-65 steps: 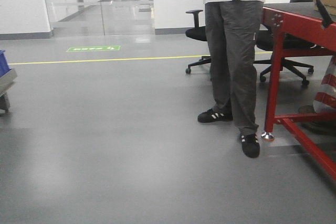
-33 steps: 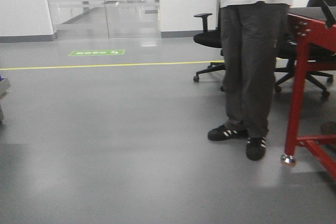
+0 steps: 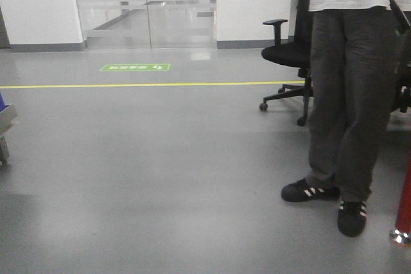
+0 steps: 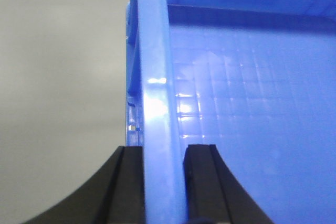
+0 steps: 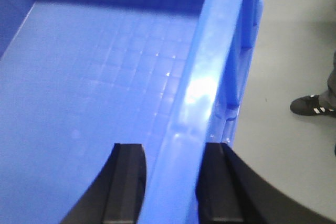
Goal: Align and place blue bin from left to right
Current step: 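Drive across the floor past the person carrying the bin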
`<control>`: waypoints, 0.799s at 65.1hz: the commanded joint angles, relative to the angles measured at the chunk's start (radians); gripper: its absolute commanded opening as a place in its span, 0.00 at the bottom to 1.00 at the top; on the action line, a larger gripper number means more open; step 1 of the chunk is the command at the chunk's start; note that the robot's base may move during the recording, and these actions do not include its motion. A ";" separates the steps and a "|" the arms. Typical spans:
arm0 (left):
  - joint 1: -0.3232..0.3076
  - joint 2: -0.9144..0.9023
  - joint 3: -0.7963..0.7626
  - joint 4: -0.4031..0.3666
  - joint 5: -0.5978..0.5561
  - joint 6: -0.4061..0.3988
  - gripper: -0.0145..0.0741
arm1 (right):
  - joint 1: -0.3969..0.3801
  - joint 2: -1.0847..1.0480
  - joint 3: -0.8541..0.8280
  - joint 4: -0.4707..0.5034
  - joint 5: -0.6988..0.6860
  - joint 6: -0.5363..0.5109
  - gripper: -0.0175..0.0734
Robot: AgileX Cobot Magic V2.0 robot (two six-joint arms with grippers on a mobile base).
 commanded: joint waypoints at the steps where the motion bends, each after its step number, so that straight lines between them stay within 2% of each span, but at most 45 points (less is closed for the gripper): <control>1: -0.003 -0.024 -0.016 -0.045 -0.224 -0.004 0.04 | 0.008 -0.031 -0.012 0.052 -0.083 -0.039 0.12; 52: -0.003 -0.024 -0.016 -0.045 -0.228 -0.004 0.04 | 0.008 -0.029 -0.012 0.052 -0.088 -0.039 0.12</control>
